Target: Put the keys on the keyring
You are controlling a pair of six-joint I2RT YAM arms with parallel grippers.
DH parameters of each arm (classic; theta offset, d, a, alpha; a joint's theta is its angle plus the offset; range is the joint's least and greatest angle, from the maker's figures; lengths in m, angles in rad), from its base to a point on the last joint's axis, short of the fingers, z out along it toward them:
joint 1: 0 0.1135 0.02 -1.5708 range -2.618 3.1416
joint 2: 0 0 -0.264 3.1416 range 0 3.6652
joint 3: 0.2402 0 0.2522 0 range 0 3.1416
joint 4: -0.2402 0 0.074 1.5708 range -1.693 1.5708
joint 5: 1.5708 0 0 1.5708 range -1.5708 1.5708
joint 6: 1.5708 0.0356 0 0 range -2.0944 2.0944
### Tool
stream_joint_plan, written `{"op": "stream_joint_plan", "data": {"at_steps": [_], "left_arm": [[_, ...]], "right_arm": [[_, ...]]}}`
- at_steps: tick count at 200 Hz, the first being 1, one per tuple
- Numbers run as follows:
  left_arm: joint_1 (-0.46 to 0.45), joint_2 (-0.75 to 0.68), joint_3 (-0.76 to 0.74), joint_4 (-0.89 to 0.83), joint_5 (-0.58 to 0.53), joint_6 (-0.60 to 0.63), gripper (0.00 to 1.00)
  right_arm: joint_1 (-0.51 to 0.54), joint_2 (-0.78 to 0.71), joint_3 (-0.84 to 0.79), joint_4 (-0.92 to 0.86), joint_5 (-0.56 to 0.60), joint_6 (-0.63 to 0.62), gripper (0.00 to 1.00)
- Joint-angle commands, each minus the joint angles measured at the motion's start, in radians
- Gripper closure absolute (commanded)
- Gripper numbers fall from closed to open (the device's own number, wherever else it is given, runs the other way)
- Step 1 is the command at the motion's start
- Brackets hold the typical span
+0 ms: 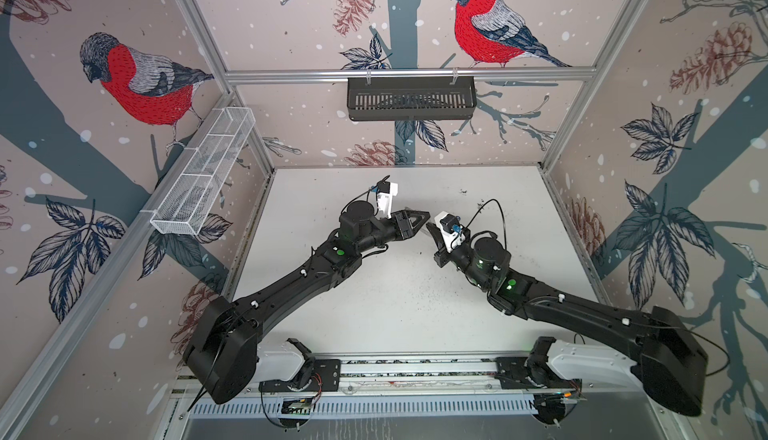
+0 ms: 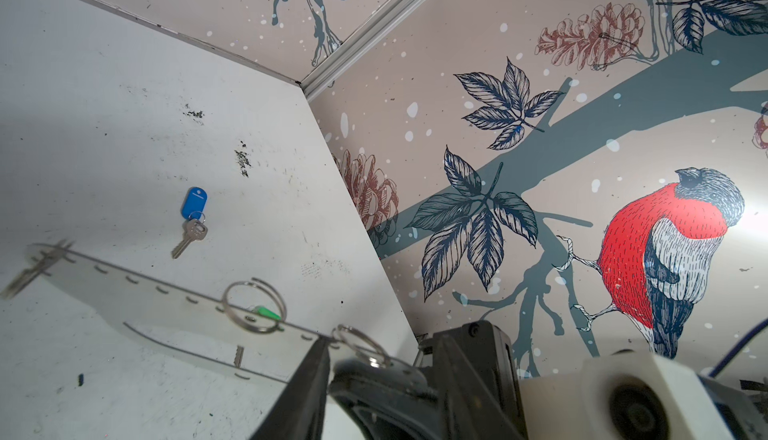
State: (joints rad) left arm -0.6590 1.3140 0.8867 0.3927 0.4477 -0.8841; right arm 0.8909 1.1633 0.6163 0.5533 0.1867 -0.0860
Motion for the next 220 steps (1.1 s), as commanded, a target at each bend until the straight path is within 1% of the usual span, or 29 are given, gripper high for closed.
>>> {"op": "stream_joint_plan", "data": {"at_steps": [1, 46, 109, 140, 220], "left_arm": [[0.000, -0.007, 0.011, 0.056, 0.025, 0.011, 0.61], [0.000, -0.010, 0.017, 0.025, 0.028, 0.034, 0.71], [0.000, -0.016, 0.023, -0.021, 0.009, 0.068, 0.71], [0.001, -0.009, 0.024, -0.029, 0.006, 0.078, 0.77], [0.000, -0.005, 0.019, -0.054, -0.014, 0.112, 1.00]], "right_arm": [[0.009, 0.007, 0.007, 0.019, -0.010, -0.018, 1.00], [0.020, 0.009, 0.008, 0.022, -0.003, -0.026, 1.00], [0.032, 0.005, 0.007, 0.020, -0.006, -0.036, 1.00], [0.043, 0.003, 0.003, 0.023, -0.007, -0.045, 1.00], [0.061, 0.001, 0.000, 0.027, 0.010, -0.059, 1.00]]}}
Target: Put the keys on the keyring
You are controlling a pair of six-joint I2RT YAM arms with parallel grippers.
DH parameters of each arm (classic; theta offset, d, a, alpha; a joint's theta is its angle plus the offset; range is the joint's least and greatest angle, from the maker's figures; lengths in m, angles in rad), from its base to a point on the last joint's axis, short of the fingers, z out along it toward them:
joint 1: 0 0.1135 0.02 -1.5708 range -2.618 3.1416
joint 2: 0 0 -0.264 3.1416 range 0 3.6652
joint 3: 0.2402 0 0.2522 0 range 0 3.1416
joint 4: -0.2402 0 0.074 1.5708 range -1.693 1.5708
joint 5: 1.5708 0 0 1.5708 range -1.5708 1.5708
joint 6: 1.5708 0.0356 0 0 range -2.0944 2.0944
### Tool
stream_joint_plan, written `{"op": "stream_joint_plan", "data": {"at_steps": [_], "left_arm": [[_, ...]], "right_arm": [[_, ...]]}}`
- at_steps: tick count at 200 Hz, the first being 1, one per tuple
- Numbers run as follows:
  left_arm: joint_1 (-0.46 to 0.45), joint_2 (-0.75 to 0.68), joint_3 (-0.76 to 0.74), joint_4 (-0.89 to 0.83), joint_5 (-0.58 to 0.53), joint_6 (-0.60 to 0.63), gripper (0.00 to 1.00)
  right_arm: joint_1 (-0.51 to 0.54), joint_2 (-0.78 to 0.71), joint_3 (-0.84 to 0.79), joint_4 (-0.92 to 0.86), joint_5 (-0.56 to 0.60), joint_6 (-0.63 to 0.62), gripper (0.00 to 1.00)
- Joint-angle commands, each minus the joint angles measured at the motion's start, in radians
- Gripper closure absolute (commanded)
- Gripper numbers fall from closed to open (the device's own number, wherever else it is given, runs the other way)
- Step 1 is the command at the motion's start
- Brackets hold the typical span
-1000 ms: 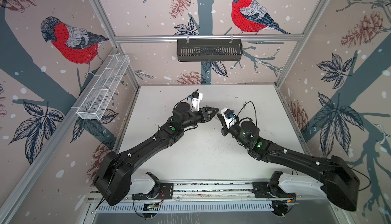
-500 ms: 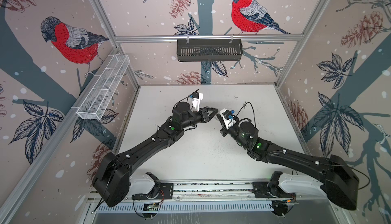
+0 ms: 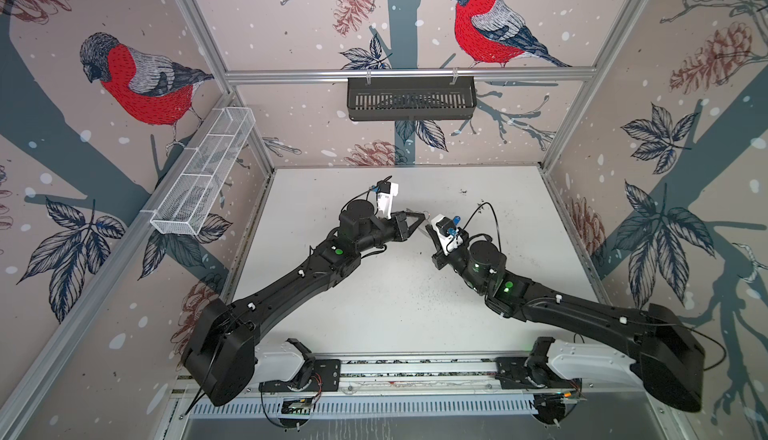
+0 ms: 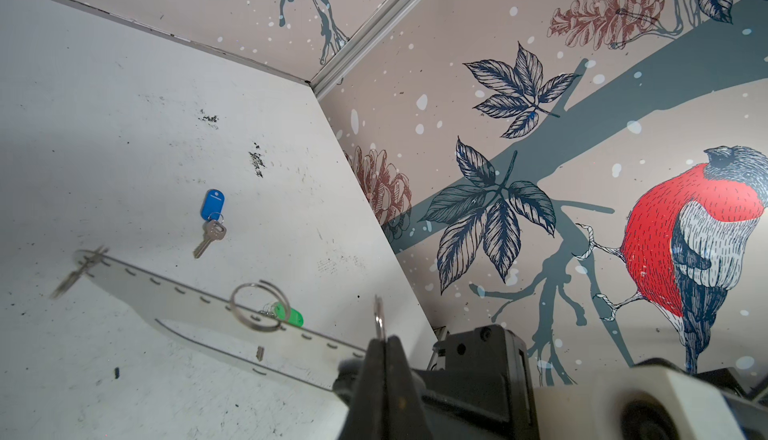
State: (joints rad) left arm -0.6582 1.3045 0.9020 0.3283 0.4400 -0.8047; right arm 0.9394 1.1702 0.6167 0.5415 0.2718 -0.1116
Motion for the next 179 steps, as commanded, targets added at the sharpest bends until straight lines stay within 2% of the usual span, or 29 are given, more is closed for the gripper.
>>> {"op": "stream_joint_plan", "data": {"at_steps": [1, 66, 79, 95, 120, 149, 179], "left_arm": [[-0.001, 0.004, 0.003, 0.010, -0.006, 0.034, 1.00], [-0.004, -0.041, -0.061, 0.090, -0.003, 0.126, 1.00], [-0.010, -0.055, -0.080, 0.132, 0.002, 0.152, 1.00], [-0.023, -0.071, -0.091, 0.158, -0.009, 0.194, 1.00], [-0.033, -0.075, -0.090, 0.165, -0.014, 0.241, 1.00], [-0.034, -0.072, -0.102, 0.199, 0.002, 0.252, 1.00], [-0.034, -0.073, -0.119, 0.228, 0.006, 0.278, 1.00]], "right_arm": [[0.013, -0.006, 0.000, 0.039, -0.074, -0.034, 1.00], [0.009, -0.025, -0.014, 0.059, -0.045, -0.011, 1.00], [0.003, -0.031, -0.016, 0.061, -0.049, 0.004, 0.95], [-0.003, -0.038, -0.020, 0.064, -0.055, 0.019, 0.84], [-0.016, -0.051, -0.024, 0.064, -0.064, 0.041, 0.76], [-0.024, -0.065, -0.031, 0.059, -0.072, 0.053, 0.71], [-0.035, -0.098, -0.040, 0.043, -0.093, 0.065, 0.59]]}}
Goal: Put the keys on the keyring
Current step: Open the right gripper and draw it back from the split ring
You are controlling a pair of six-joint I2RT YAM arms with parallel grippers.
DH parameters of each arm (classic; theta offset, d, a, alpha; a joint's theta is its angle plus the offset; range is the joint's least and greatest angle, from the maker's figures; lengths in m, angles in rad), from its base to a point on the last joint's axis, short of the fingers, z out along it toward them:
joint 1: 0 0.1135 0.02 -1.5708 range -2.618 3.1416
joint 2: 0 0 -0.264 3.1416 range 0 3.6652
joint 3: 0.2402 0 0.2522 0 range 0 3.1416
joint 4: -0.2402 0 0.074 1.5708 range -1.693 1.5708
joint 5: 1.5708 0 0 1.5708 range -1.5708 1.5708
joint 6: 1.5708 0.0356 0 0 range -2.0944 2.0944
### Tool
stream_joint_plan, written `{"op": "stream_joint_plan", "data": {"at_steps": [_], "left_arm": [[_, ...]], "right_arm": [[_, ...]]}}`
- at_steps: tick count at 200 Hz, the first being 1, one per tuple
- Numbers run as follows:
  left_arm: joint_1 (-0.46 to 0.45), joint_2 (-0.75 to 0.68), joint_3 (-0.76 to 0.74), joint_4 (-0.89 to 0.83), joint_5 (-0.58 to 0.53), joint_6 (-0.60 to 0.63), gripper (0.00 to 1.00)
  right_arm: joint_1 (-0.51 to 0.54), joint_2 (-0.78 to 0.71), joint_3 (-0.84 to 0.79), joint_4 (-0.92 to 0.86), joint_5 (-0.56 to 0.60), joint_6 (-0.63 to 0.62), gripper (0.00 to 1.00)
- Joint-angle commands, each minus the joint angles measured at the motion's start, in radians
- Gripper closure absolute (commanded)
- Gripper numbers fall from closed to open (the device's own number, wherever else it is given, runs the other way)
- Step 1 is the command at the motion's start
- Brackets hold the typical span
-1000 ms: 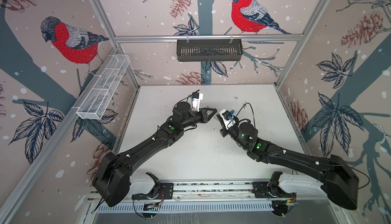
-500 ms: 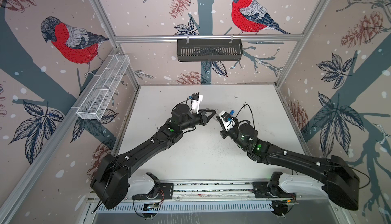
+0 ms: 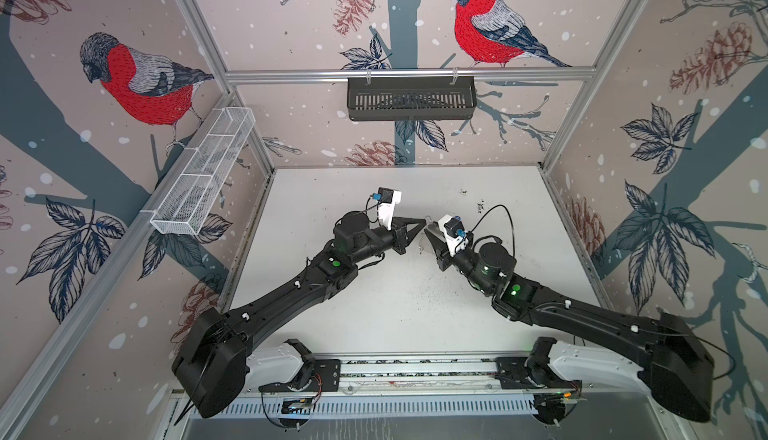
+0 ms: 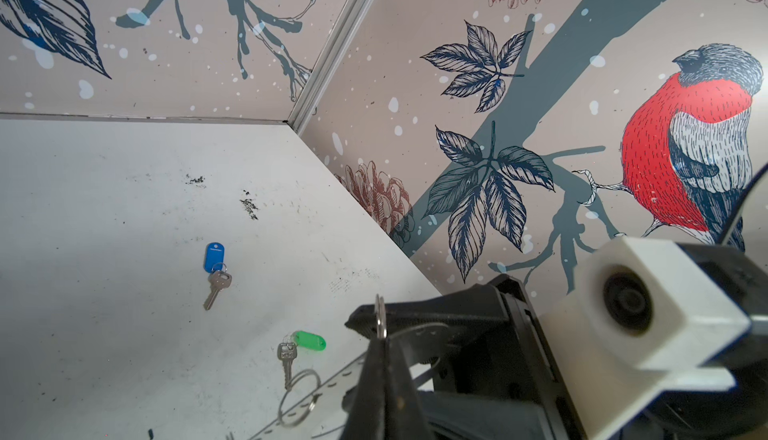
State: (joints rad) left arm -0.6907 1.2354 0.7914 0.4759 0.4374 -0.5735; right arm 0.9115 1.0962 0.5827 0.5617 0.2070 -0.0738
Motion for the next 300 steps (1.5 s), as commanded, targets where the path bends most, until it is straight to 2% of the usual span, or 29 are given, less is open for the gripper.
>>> {"op": "stream_joint_plan", "data": {"at_steps": [1, 34, 73, 105, 133, 165, 185, 200, 232, 258, 300], "left_arm": [[-0.001, -0.004, -0.009, 0.081, 0.009, 0.050, 1.00], [-0.003, -0.010, -0.022, 0.081, 0.027, 0.147, 1.00], [-0.003, -0.004, -0.030, 0.027, 0.026, 0.334, 1.00], [-0.003, 0.006, -0.054, 0.039, 0.044, 0.439, 1.00], [-0.008, 0.006, -0.084, 0.074, 0.102, 0.523, 1.00], [-0.009, 0.006, -0.100, 0.107, 0.189, 0.582, 1.00], [-0.009, 0.002, -0.084, 0.072, 0.194, 0.621, 1.00], [-0.009, -0.004, -0.070, 0.030, 0.175, 0.657, 1.00], [-0.021, -0.035, -0.073, -0.021, 0.082, 0.739, 1.00], [-0.033, -0.070, -0.105, -0.015, -0.020, 0.786, 1.00], [-0.064, -0.134, -0.173, 0.012, -0.171, 0.862, 1.00]], "right_arm": [[-0.007, -0.026, -0.006, 0.022, -0.029, 0.028, 0.59], [-0.020, -0.089, -0.014, -0.015, -0.050, 0.041, 0.52], [-0.071, -0.192, -0.026, -0.068, -0.082, 0.088, 0.52], [-0.165, -0.260, -0.012, -0.141, -0.196, 0.152, 0.61], [-0.227, -0.284, -0.001, -0.193, -0.323, 0.161, 0.73], [-0.249, -0.241, 0.000, -0.200, -0.432, 0.142, 0.82], [-0.248, -0.201, 0.009, -0.219, -0.488, 0.127, 0.85], [-0.247, -0.191, 0.002, -0.219, -0.470, 0.136, 0.86], [-0.255, -0.188, -0.004, -0.248, -0.350, 0.184, 0.84], [-0.279, -0.170, 0.012, -0.307, -0.205, 0.240, 0.76], [-0.396, -0.092, 0.076, -0.429, -0.181, 0.303, 0.74]]}}
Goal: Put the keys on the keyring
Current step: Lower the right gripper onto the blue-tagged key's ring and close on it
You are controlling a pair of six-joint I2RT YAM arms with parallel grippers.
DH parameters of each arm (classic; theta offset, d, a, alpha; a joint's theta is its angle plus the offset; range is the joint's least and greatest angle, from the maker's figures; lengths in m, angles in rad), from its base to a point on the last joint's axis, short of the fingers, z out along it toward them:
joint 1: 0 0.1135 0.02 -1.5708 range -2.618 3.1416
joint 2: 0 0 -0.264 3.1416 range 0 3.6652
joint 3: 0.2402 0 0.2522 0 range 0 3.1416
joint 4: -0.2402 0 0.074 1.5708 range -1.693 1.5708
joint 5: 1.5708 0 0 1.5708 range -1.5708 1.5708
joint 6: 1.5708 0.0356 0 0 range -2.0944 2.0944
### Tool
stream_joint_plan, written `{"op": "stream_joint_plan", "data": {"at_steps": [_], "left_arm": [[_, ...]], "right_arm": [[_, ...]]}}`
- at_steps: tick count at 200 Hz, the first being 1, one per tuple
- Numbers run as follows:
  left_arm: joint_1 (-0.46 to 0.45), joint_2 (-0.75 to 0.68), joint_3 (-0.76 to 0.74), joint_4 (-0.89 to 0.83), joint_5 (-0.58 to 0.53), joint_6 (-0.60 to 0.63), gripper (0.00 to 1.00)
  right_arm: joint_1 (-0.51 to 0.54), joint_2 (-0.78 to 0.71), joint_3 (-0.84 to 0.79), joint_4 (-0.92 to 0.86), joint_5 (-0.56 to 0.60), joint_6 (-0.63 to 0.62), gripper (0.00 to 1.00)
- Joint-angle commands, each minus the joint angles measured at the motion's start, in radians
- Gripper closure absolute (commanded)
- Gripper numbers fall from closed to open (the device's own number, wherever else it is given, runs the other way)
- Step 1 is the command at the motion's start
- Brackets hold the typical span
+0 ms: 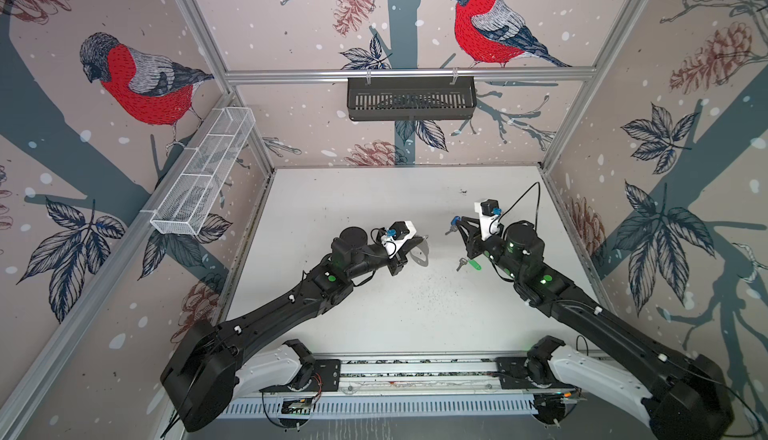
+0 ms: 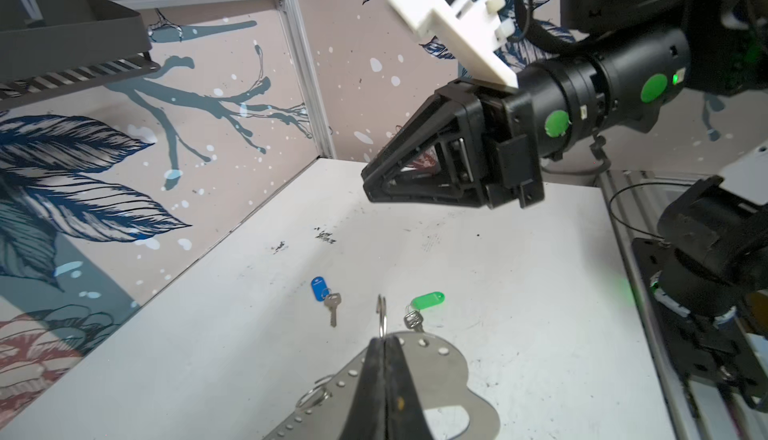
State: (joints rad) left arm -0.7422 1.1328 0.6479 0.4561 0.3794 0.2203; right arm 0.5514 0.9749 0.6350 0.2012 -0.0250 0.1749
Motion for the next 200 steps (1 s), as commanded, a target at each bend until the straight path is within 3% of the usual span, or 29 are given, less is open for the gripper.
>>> {"op": "stream_joint_plan", "data": {"at_steps": [1, 60, 126, 200], "left_arm": [[-0.012, -0.034, -0.032, 0.034, -0.116, 0.069, 1.00], [-0.021, -0.073, -0.113, 0.092, -0.180, 0.082, 1.00], [-0.039, -0.080, -0.142, 0.108, -0.224, 0.008, 1.00], [-0.042, -0.093, -0.168, 0.096, -0.236, -0.036, 1.00]], "right_arm": [[-0.037, 0.032, 0.024, -0.069, 0.053, 0.055, 0.74], [-0.098, 0.265, 0.169, -0.195, 0.095, 0.100, 0.59], [-0.130, 0.590, 0.286, -0.259, 0.116, 0.150, 0.61], [-0.152, 0.723, 0.316, -0.220, 0.096, 0.177, 0.62]]}}
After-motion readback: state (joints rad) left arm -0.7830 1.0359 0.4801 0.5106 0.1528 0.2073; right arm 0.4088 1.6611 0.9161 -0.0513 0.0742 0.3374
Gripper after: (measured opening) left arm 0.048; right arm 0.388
